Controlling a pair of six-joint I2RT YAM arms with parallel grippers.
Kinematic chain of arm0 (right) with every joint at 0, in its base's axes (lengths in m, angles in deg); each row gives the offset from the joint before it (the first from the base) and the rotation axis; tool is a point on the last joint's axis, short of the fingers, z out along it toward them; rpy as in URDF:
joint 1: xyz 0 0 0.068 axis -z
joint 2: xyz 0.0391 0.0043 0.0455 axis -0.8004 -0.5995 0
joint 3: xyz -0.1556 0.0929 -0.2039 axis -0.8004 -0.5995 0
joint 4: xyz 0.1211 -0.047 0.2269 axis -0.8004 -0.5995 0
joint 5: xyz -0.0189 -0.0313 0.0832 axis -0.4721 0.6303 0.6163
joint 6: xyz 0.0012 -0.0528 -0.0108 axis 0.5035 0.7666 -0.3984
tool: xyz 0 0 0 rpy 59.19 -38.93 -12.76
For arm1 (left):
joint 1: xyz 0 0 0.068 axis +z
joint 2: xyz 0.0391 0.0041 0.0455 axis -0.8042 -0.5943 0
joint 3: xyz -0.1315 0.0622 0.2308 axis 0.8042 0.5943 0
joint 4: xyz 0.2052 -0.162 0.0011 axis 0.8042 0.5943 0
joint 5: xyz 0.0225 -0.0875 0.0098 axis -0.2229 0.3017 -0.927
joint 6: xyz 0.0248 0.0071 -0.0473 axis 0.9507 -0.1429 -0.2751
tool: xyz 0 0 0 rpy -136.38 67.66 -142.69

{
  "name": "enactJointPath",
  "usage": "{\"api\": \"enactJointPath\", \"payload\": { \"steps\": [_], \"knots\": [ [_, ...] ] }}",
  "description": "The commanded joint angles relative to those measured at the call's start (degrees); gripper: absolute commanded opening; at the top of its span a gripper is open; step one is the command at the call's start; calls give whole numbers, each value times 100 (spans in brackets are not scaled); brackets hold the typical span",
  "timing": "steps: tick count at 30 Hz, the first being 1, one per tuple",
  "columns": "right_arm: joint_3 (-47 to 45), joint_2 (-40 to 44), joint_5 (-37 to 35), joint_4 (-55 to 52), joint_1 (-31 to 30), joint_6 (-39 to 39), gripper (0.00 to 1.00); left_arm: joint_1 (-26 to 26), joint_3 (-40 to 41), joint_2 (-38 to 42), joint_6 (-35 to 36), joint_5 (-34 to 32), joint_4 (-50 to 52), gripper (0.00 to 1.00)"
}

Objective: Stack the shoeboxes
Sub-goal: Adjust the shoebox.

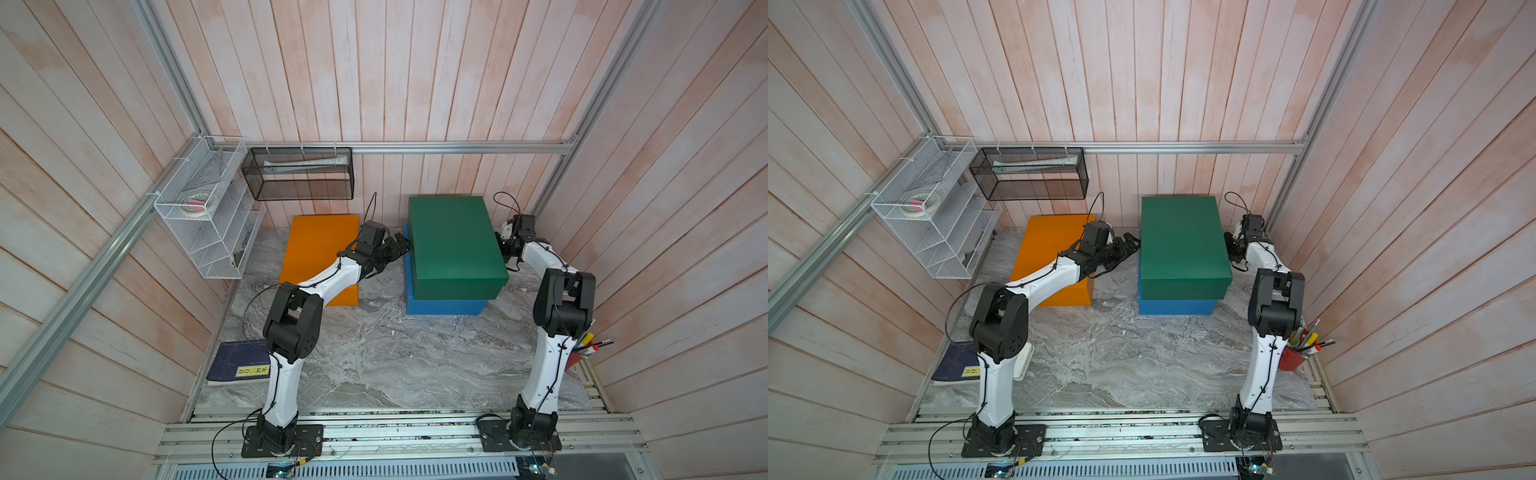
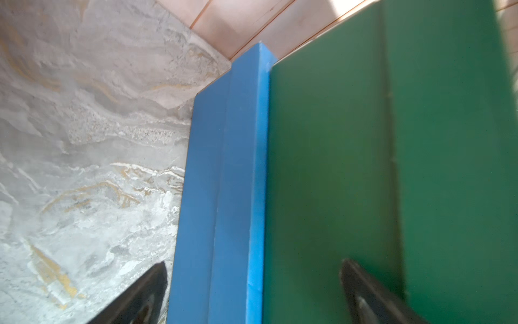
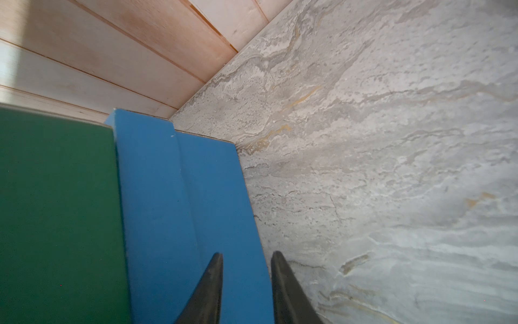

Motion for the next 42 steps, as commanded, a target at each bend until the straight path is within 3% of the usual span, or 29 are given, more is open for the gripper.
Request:
{"api": "enactJointPath", "payload": {
  "steps": [1,5,7,16,24,27,42],
  "knots": [
    [142,186,89,-172,-32,47,33,3,-213,187,220,-146,123,100],
    [-48,206,145,73,59,-193,47,94,-342,86,220,-129,211,100],
    [-170,249,132,212,116,-287,49,151,-316,76,200,-118,199,100],
    [-676,811,-353,326,289,-287,45,263,100,388,184,-128,28,100],
    [-1780,1884,-649,785,519,-210,43,305,692,908,171,15,-272,99],
    [-2133,2186,-455,924,508,-202,42,307,828,979,105,98,-390,99],
    [-2558,2272,-365,1079,-70,-176,41,323,249,-60,-730,960,-1047,98]
  ]
}}
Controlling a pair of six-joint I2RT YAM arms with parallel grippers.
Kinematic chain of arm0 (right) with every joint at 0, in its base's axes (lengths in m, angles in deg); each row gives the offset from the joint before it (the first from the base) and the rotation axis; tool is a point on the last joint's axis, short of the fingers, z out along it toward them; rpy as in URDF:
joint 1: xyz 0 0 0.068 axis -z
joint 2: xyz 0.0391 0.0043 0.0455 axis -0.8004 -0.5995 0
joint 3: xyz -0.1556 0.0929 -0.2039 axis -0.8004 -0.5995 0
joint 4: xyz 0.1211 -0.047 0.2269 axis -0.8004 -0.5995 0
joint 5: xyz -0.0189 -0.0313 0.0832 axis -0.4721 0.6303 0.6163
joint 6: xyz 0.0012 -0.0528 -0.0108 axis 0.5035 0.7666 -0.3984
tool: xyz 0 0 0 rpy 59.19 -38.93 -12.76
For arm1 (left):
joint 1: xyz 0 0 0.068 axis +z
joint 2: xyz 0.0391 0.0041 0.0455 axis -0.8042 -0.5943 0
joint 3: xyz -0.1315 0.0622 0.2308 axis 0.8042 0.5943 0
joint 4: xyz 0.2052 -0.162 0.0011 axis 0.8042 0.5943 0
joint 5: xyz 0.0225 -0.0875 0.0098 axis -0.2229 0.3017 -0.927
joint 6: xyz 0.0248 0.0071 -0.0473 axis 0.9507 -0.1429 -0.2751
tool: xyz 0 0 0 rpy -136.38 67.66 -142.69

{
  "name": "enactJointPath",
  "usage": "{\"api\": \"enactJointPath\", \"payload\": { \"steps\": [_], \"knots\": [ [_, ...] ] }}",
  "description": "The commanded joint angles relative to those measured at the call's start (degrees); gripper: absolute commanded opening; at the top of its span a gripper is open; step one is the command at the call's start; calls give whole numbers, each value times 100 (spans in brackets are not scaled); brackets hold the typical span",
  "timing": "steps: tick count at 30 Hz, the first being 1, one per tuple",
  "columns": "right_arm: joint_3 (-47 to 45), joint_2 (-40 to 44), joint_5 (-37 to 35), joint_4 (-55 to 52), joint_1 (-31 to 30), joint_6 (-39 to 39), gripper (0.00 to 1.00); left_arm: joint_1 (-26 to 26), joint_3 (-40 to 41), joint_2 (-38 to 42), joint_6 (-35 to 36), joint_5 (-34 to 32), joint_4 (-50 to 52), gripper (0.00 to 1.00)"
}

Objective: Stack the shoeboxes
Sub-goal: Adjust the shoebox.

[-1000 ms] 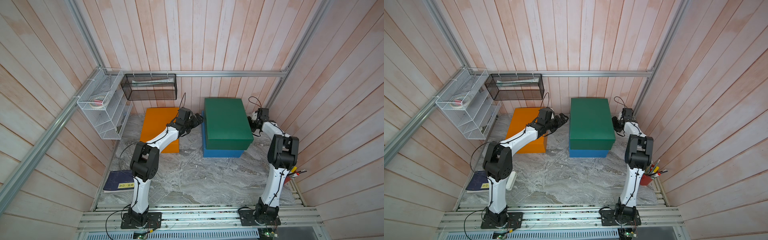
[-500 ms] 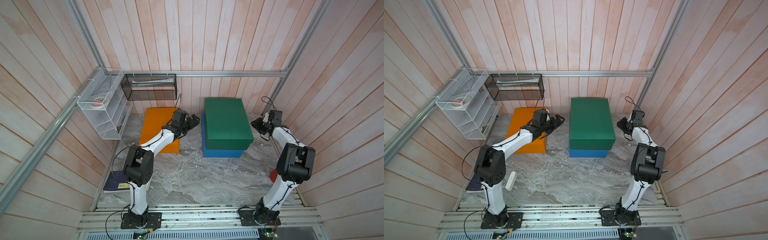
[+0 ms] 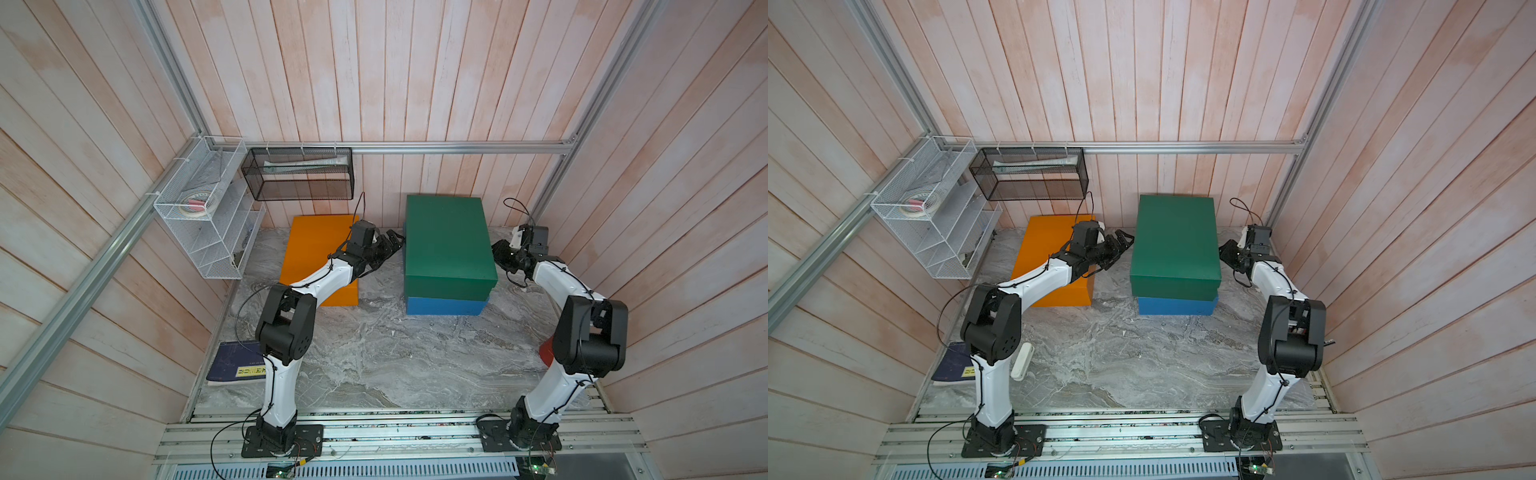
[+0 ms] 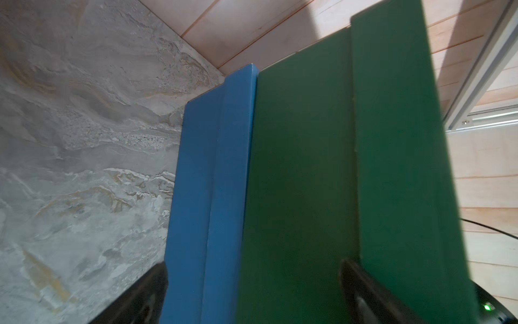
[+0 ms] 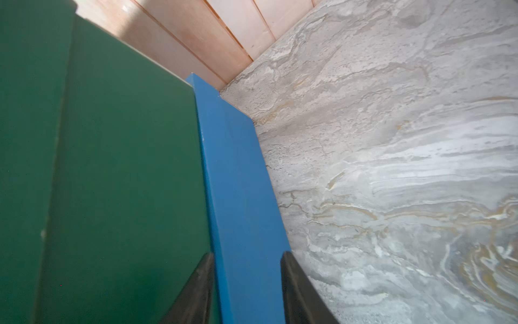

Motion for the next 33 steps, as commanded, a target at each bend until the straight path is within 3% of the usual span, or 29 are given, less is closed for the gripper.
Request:
{"api": "enactJointPath", "payload": {
  "steps": [1,8,18,33],
  "knots": [
    [1,-93,18,92,12,35,42,15,-199,-178,-281,375,-361,98],
    [309,-245,18,15,9,35,41,-134,-6,-85,-505,431,-488,95],
    [1250,-803,112,-312,61,140,42,-232,191,283,-497,-139,48,94],
    [1320,-755,28,-403,85,249,43,-69,261,501,-350,-500,467,98]
  ]
}}
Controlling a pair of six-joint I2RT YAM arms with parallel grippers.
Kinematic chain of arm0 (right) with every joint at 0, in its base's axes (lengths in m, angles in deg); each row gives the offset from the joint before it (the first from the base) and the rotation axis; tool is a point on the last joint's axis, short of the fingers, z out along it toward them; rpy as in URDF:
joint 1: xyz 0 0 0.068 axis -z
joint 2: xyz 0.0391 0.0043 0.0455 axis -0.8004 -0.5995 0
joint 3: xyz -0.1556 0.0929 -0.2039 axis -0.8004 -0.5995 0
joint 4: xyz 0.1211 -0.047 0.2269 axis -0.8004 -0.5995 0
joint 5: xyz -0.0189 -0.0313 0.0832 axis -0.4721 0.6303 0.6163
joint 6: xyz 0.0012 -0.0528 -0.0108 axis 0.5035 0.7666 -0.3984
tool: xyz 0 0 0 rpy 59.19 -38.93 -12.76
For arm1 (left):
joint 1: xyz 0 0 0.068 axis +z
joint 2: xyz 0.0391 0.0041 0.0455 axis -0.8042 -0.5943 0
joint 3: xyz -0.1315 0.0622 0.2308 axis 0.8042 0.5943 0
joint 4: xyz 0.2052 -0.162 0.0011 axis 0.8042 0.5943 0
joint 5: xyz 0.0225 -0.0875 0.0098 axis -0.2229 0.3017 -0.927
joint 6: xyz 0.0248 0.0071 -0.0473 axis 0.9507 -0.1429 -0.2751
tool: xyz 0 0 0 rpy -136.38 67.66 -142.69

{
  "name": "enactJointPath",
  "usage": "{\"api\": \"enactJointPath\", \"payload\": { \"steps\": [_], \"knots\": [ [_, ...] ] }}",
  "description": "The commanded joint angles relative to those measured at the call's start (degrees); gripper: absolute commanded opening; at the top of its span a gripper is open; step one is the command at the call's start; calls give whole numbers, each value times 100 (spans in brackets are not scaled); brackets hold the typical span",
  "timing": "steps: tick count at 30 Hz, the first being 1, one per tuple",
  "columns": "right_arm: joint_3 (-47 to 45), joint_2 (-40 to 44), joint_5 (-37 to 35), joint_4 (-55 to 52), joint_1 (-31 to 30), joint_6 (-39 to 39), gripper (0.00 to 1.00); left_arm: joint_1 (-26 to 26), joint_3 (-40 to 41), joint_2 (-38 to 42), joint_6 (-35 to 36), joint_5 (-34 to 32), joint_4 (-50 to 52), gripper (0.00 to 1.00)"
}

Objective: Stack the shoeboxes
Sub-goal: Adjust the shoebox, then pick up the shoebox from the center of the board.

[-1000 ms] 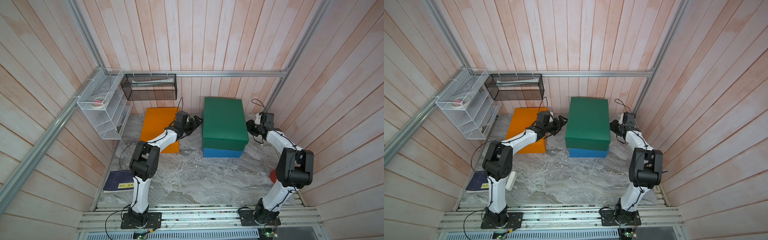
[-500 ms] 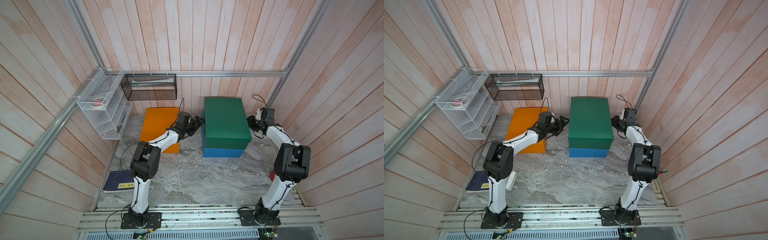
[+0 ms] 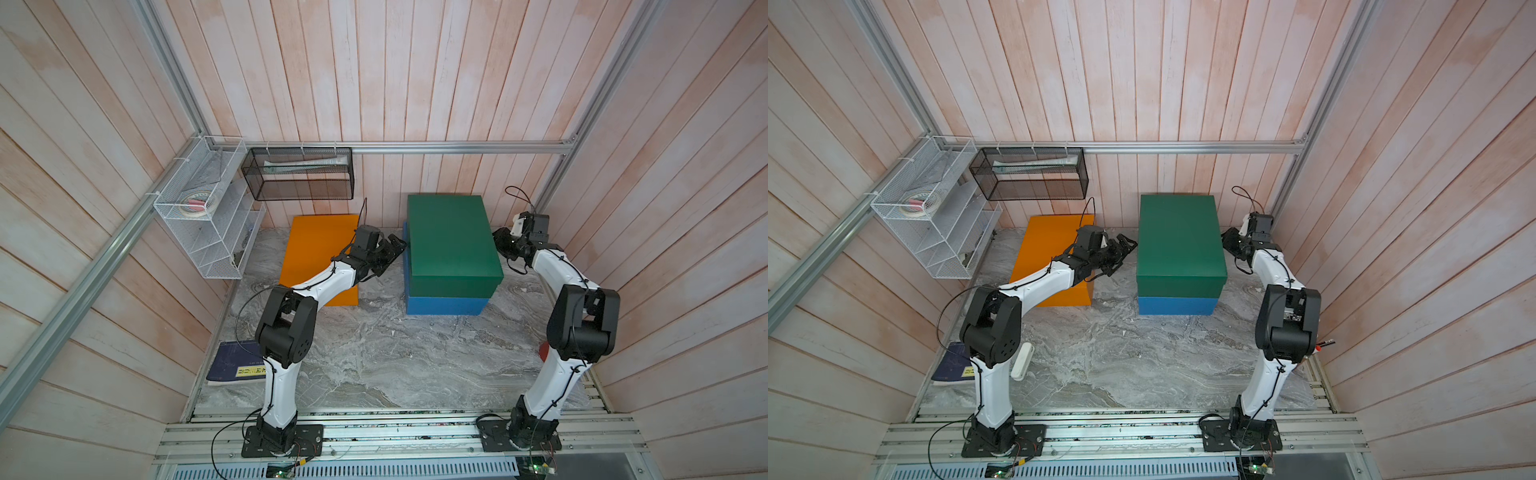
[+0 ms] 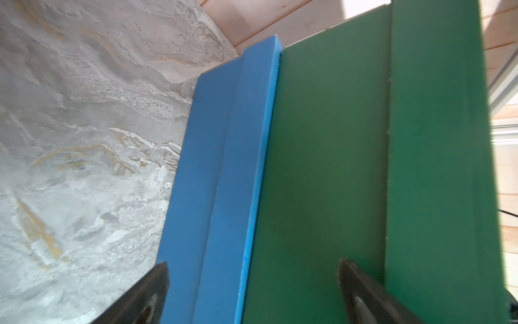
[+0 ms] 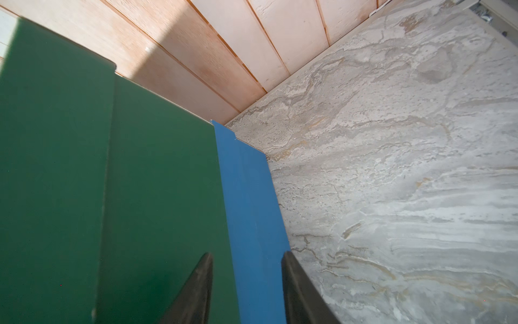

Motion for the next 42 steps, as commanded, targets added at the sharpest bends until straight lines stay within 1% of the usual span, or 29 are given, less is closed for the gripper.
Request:
{"api": "enactJointPath", "payload": {
  "steps": [1,7,10,13,17,20,22,24,29,30,33,35,38,42],
  "knots": [
    [233,-20,-120,-272,31,184,43,112,28,312,169,-263,196,98],
    [151,278,-242,-274,338,125,43,195,37,677,379,-534,374,98],
    [-94,667,-578,-150,459,99,44,198,-6,885,562,-663,499,98],
    [-305,1097,-1073,-100,505,143,46,198,-51,1119,741,-838,658,98],
    [-851,1725,-1408,357,473,108,47,198,-12,1516,994,-1084,889,98],
    [-1360,2282,-1683,924,288,200,47,199,151,1940,1185,-1291,968,98],
    [-1576,2562,-1901,1269,52,372,48,198,235,2211,1379,-1391,1019,98],
    [-1595,2712,-2098,1448,-320,630,49,198,220,2469,1643,-1520,1234,98],
    [-1013,2765,-2642,1178,-1363,1362,50,270,-227,2861,2301,-1763,2265,98],
    [-863,2769,-2880,1123,-1705,1581,51,322,-353,2914,2397,-1825,2580,100],
    [-380,2702,-3649,940,-2684,2186,56,597,-614,2988,2535,-1824,3438,100],
    [-138,2634,-3983,885,-3261,2382,58,836,-622,3040,2548,-1757,3832,100],
    [255,2432,-3975,722,-3926,2398,62,1243,-430,3212,2529,-1662,4070,100],
    [937,1848,-3440,123,-4492,2178,63,1767,-136,3376,2582,-1335,4056,100]
  ]
}}
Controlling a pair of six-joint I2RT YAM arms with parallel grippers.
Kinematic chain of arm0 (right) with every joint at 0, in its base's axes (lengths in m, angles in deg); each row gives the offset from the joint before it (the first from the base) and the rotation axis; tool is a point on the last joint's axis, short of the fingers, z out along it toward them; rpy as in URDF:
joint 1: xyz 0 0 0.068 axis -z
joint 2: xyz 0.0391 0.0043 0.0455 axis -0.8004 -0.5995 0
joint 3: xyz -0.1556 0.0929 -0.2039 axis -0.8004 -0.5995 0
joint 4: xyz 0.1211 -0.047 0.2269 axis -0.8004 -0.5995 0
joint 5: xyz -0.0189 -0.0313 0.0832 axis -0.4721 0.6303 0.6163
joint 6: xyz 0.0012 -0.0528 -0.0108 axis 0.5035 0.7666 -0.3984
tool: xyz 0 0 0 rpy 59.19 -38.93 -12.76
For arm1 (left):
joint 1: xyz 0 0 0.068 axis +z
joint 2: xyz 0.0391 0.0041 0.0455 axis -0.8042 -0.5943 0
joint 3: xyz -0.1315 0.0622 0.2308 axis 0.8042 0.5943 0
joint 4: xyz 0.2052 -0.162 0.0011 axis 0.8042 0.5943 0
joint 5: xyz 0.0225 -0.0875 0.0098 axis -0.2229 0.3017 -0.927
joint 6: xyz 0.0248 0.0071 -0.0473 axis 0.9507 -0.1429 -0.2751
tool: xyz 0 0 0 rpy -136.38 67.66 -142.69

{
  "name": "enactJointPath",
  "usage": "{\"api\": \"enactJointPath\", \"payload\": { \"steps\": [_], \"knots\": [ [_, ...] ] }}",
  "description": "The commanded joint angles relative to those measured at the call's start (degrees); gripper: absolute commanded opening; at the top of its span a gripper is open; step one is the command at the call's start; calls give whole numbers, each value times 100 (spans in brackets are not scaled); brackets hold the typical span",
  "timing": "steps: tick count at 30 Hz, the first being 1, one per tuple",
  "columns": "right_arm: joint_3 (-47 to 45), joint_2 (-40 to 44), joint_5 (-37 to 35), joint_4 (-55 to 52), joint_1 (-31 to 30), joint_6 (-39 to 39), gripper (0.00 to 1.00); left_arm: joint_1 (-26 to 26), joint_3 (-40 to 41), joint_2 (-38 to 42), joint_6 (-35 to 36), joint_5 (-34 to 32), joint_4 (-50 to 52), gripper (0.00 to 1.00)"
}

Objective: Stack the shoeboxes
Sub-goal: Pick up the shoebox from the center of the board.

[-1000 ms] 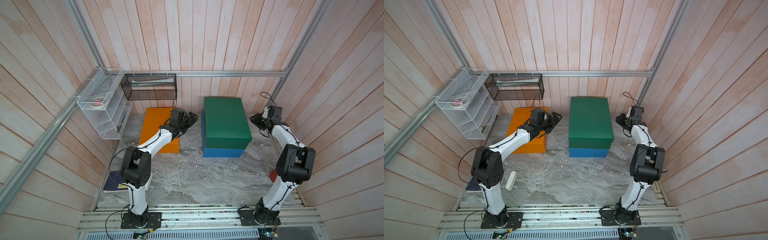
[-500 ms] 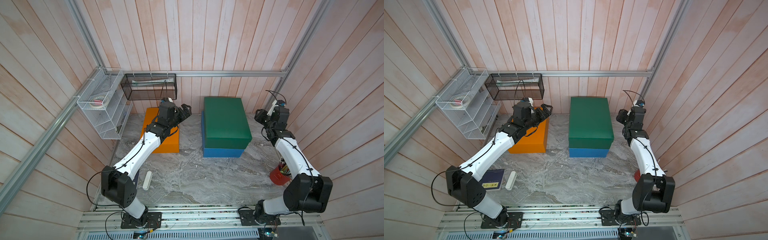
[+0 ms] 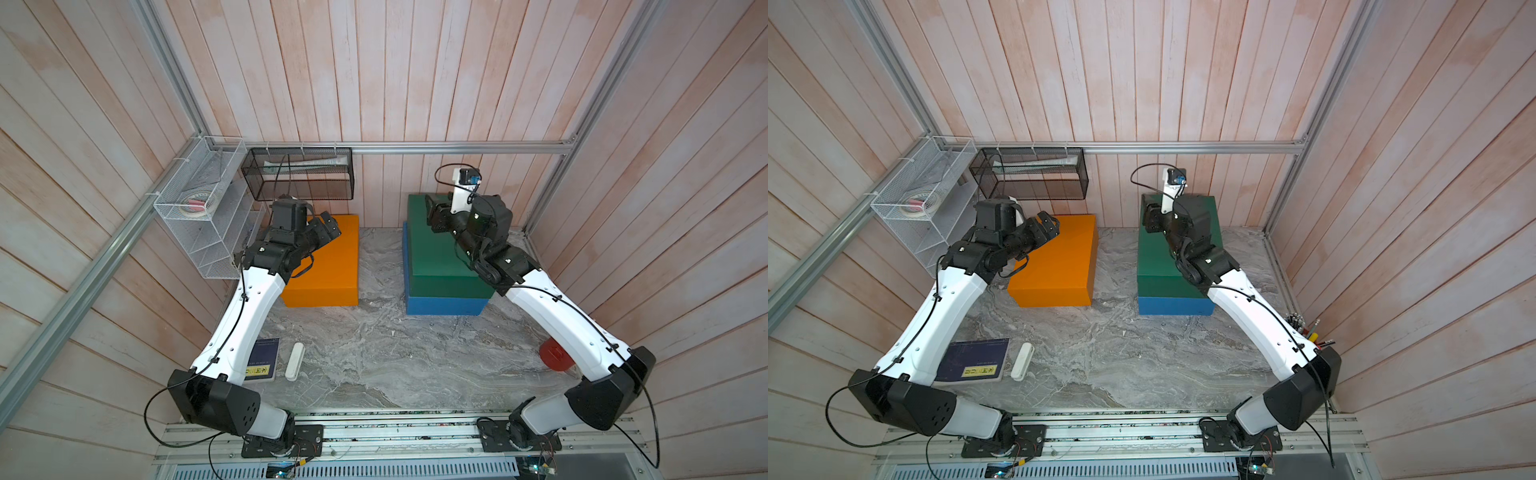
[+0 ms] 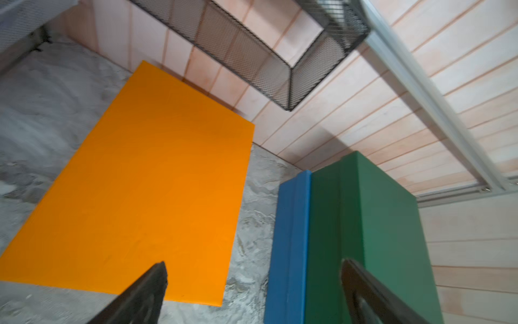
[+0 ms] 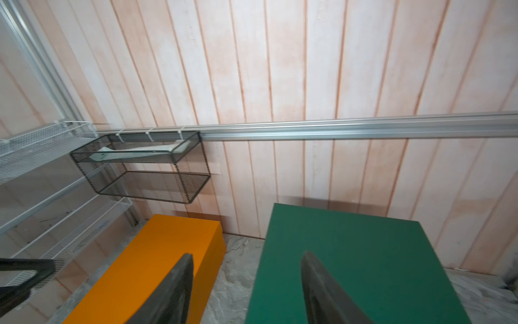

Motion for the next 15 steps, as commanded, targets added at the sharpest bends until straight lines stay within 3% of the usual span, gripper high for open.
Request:
{"api": "enactJointPath", "payload": {
  "steps": [1,2,3,4,15],
  "knots": [
    [374,-567,162,-669,-347,-13,64,336,189,138,191,289,378,100],
    [425,-684,265,-701,-441,-55,66,428,214,139,220,332,377,100],
    [460,-808,323,-714,-538,-147,79,518,249,124,256,408,374,100],
    [487,-912,387,-713,-615,-221,82,621,278,115,270,489,370,100],
    [795,-1890,1180,-548,-1049,-740,69,1296,601,-110,385,1190,182,100]
  ]
}}
